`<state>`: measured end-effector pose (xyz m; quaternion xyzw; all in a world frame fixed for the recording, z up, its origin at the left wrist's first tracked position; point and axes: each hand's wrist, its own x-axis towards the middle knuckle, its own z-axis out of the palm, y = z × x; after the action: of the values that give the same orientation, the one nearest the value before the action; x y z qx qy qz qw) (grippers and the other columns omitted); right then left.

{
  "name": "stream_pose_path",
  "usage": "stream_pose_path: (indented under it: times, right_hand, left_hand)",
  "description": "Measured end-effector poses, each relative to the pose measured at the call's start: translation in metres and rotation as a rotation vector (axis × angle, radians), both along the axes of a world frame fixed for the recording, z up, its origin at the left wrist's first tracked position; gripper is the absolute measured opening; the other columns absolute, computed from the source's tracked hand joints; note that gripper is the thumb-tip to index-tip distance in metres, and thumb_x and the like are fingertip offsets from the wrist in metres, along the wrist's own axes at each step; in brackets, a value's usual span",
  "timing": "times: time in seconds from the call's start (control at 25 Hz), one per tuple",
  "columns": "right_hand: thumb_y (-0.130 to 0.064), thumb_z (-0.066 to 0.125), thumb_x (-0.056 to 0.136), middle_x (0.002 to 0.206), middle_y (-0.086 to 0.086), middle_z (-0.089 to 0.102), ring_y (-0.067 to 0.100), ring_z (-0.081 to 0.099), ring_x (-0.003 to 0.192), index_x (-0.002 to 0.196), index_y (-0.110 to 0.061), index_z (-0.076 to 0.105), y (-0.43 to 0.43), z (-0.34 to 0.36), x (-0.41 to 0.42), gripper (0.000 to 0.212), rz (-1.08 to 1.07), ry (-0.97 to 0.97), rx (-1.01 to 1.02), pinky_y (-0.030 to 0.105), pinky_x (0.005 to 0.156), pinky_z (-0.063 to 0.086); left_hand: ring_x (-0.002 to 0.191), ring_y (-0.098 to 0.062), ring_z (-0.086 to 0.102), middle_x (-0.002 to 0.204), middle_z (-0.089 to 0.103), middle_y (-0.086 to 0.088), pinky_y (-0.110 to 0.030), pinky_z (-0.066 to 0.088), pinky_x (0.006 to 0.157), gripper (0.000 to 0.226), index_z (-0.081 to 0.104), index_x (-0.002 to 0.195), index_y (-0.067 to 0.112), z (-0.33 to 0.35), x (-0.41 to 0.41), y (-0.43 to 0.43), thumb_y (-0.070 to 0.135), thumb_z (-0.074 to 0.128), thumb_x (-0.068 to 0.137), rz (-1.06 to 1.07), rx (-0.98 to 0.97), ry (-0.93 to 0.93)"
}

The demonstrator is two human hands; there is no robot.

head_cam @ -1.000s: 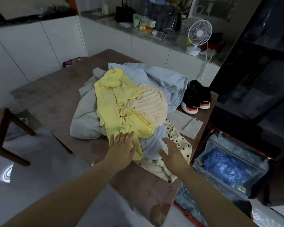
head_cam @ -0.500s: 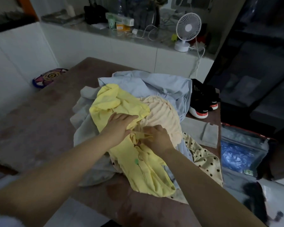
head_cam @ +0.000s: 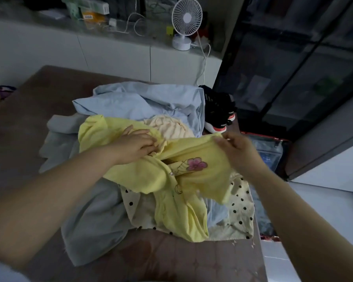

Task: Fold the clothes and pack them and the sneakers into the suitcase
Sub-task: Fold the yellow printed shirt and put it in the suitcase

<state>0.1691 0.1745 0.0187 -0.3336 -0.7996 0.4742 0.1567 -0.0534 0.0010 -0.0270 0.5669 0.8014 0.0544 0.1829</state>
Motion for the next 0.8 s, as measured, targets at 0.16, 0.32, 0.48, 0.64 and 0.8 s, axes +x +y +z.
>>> stream_pose_path:
  times: [0.16, 0.32, 0.48, 0.64, 0.8]
  right_hand:
    - [-0.029, 0.058, 0.091, 0.065, -0.007, 0.059, 0.005, 0.052, 0.058, 0.077, -0.024, 0.066, 0.036, 0.013, 0.027, 0.016, -0.090, 0.045, 0.026, 0.024, 0.057, 0.043]
    - [-0.029, 0.060, 0.090, 0.066, -0.004, 0.062, 0.003, 0.055, 0.054, 0.077, -0.025, 0.068, 0.064, 0.026, 0.037, 0.015, -0.158, 0.058, -0.006, 0.021, 0.055, 0.047]
    - [-0.032, 0.061, 0.088, 0.075, -0.004, 0.065, 0.011, 0.060, 0.070, 0.080, -0.026, 0.068, 0.092, 0.028, 0.004, 0.012, -0.198, -0.001, 0.032, 0.020, 0.061, 0.050]
    - [-0.033, 0.052, 0.089, 0.105, -0.001, 0.066, 0.023, 0.057, 0.108, 0.118, -0.022, 0.059, 0.096, 0.024, -0.080, 0.031, -0.198, 0.058, 0.269, 0.041, 0.097, 0.044]
    - [-0.025, 0.056, 0.090, 0.148, 0.003, 0.035, 0.023, 0.031, 0.136, 0.142, -0.021, 0.034, 0.059, 0.009, -0.123, 0.057, 0.289, -0.196, 0.539, 0.042, 0.115, 0.016]
  left_hand:
    - [0.138, -0.008, 0.027, 0.124, 0.052, 0.013, -0.032, -0.004, 0.115, 0.022, 0.043, 0.093, 0.034, 0.015, 0.005, 0.012, 0.056, 0.042, 0.089, -0.060, 0.107, 0.059]
    - [0.109, -0.016, 0.052, 0.069, 0.040, 0.019, -0.030, 0.010, 0.115, 0.027, 0.044, 0.106, 0.030, 0.040, 0.001, 0.014, 0.050, 0.050, 0.088, -0.077, 0.077, 0.284]
    - [0.081, -0.019, 0.057, 0.076, 0.059, 0.004, -0.032, 0.044, 0.076, 0.077, 0.055, 0.087, 0.017, 0.073, -0.021, 0.011, 0.087, 0.047, 0.057, 0.173, 0.071, -0.189]
    - [0.096, -0.025, 0.061, 0.101, 0.065, -0.010, -0.040, 0.046, 0.091, 0.057, 0.062, 0.101, 0.005, 0.068, -0.063, 0.015, 0.053, 0.070, 0.072, 0.512, 0.086, -0.543]
    - [0.118, -0.037, 0.047, 0.130, 0.051, -0.023, -0.037, 0.036, 0.095, 0.046, 0.051, 0.126, -0.001, 0.020, -0.099, -0.005, 0.026, 0.059, 0.090, 0.830, 0.002, 0.000]
